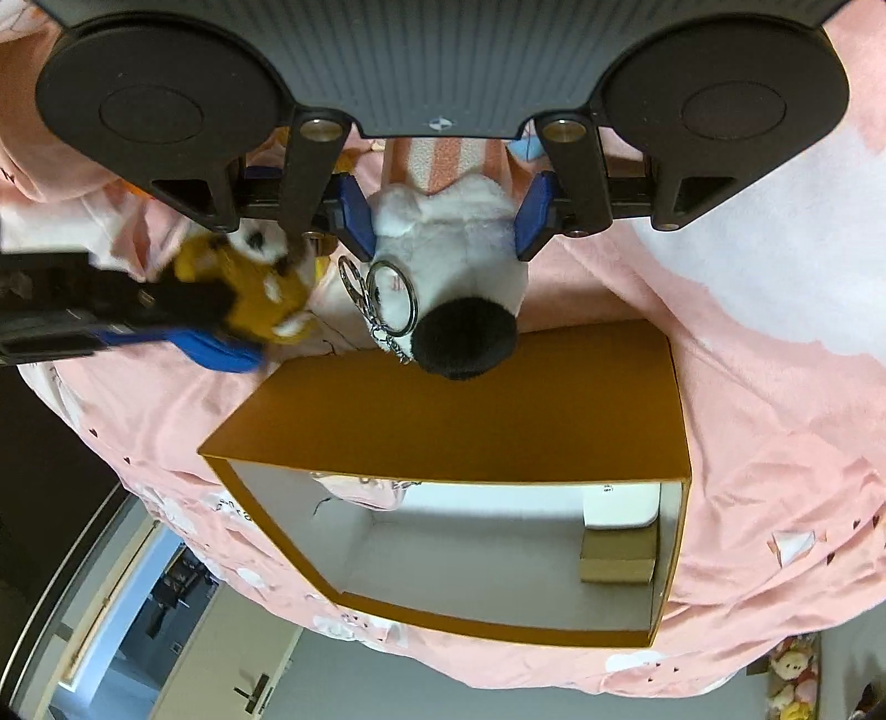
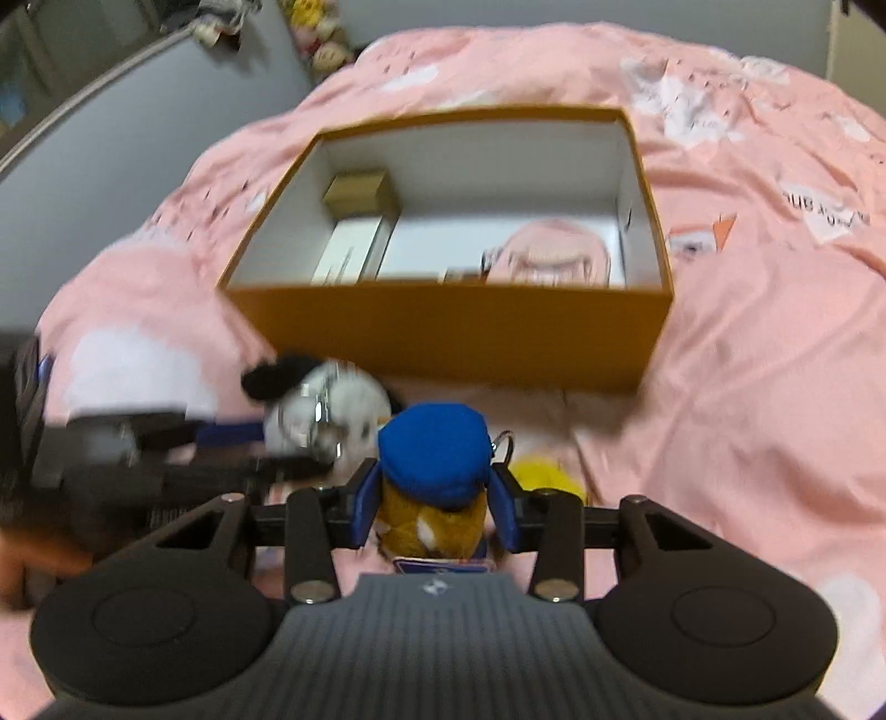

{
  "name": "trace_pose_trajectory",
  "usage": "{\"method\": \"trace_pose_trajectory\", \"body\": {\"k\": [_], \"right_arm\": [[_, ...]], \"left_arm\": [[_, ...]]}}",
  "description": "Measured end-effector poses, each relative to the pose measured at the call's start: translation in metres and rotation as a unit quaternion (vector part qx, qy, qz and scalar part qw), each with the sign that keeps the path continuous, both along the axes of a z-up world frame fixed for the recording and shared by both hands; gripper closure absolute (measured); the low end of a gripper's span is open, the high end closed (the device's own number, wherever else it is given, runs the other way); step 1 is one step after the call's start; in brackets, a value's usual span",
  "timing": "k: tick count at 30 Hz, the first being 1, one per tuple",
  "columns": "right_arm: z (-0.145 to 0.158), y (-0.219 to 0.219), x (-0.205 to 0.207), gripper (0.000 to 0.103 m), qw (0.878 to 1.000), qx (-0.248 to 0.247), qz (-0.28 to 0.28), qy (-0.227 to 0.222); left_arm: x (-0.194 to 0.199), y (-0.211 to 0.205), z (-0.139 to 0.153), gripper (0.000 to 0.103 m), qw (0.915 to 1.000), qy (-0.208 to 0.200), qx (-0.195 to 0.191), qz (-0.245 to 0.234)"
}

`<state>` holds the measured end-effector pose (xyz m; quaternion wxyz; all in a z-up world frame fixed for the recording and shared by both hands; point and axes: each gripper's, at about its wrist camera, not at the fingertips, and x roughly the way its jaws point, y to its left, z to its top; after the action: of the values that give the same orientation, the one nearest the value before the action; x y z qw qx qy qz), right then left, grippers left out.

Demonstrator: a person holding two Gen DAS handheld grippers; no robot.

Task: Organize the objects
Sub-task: 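Lift the panda plush and dog plush off the bedspread with both grippers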

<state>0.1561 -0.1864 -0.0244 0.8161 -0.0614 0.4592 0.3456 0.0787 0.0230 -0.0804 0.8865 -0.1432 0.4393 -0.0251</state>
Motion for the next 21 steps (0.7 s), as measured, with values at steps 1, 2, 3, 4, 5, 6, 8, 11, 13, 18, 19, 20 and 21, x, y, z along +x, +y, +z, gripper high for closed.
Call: {"method": "trace_pose_trajectory", "body": {"k": [1,2,3,4,5,6,8,11,13,18,19,20,21], "right_arm": [[-0.006,0.003,0.003,0.059,1.000,0.005,-0.007,-0.005],[-0.011,0.005,0.007,0.059,1.000,0.011,-0.015,-0.010],[-0.017,0.007,0.010,0.059,0.999,0.018,-0.025,-0.013],[-0.023,0.010,0.013,0.059,0.999,0.023,-0.034,-0.014],[-0.029,0.013,0.016,0.059,0.999,0.026,-0.045,-0.015],[-0.032,0.016,0.018,0.059,0.998,0.027,-0.052,-0.017],[-0.038,0.019,0.020,0.057,0.998,0.029,-0.058,-0.022],[-0.032,0.019,0.017,0.047,0.996,0.026,-0.069,-0.040],[-0.025,0.014,0.007,0.039,0.995,0.023,-0.076,-0.057],[-0.030,0.010,-0.018,0.039,0.997,-0.002,-0.054,-0.058],[-0.034,0.013,-0.020,0.040,0.997,-0.009,-0.046,-0.058],[-0.039,0.018,-0.021,0.040,0.997,-0.018,-0.037,-0.059],[-0.042,0.023,-0.021,0.040,0.997,-0.024,-0.029,-0.061]], "left_arm": [[0.002,0.000,-0.002,0.041,1.0000,-0.001,-0.001,0.001],[0.003,0.001,-0.004,0.041,1.0000,-0.002,-0.003,0.003],[0.005,0.001,-0.006,0.041,1.0000,-0.003,-0.005,0.005],[0.007,0.002,-0.008,0.041,0.9999,-0.003,-0.008,0.008],[0.009,0.004,-0.010,0.041,0.9999,-0.003,-0.010,0.010],[0.010,0.005,-0.012,0.041,0.9998,-0.002,-0.014,0.012],[0.012,0.008,-0.015,0.041,0.9997,-0.001,-0.021,0.016],[0.014,0.012,-0.018,0.041,0.9993,0.002,-0.031,0.022],[0.015,0.013,-0.019,0.041,0.9992,0.004,-0.033,0.023],[0.016,0.014,-0.022,0.041,0.9991,0.007,-0.035,0.024],[0.016,0.014,-0.022,0.040,0.9990,0.007,-0.036,0.025],[0.016,0.014,-0.022,0.040,0.9990,0.007,-0.036,0.025],[0.016,0.014,-0.023,0.040,0.9990,0.007,-0.036,0.025]]}}
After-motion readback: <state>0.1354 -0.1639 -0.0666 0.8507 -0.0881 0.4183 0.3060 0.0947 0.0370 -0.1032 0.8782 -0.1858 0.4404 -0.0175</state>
